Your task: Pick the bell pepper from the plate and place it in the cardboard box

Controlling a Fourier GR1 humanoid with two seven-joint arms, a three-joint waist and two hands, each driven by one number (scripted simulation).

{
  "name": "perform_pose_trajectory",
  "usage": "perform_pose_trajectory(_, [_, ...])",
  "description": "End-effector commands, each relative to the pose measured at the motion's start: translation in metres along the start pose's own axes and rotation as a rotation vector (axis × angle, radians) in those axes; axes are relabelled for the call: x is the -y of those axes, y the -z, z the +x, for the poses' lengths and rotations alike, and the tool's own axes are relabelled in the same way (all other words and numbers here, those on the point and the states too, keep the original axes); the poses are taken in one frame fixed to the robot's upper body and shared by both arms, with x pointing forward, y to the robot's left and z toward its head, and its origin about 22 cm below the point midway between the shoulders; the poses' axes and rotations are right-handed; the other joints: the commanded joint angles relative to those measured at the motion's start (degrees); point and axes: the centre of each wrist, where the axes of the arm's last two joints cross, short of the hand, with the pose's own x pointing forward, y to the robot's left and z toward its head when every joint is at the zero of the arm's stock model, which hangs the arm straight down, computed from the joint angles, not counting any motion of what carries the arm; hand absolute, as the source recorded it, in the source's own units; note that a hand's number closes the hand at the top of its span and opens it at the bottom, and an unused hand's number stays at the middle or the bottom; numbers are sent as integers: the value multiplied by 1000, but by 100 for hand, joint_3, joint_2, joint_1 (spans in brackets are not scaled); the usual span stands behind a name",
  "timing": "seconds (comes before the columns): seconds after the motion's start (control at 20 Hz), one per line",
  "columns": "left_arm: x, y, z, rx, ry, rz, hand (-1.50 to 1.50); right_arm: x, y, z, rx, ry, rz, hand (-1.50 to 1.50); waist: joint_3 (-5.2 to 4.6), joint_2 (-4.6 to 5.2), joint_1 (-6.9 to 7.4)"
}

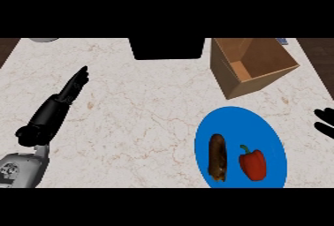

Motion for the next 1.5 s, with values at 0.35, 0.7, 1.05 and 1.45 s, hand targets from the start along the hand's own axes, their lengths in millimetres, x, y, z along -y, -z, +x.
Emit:
perform_pose_trajectory(0.35, [15,2,-2,19,-8,-10,0,-25,-5,88,-176,-192,207,-150,4,9,92])
perform_pose_trajectory(0.7, [11,-9,8,22,-23,-31,0,-41,9,104,-248,-147,237,-150,8,16,219])
perform_pose_trajectory(1.05, [4,6,-3,20,-7,-21,0,-58,34,94,-307,-232,250,-150,8,32,198])
perform_pose_trajectory(1.45, [5,-3,3,4,-4,-20,0,-85,48,108,-320,-266,252,-150,12,24,172])
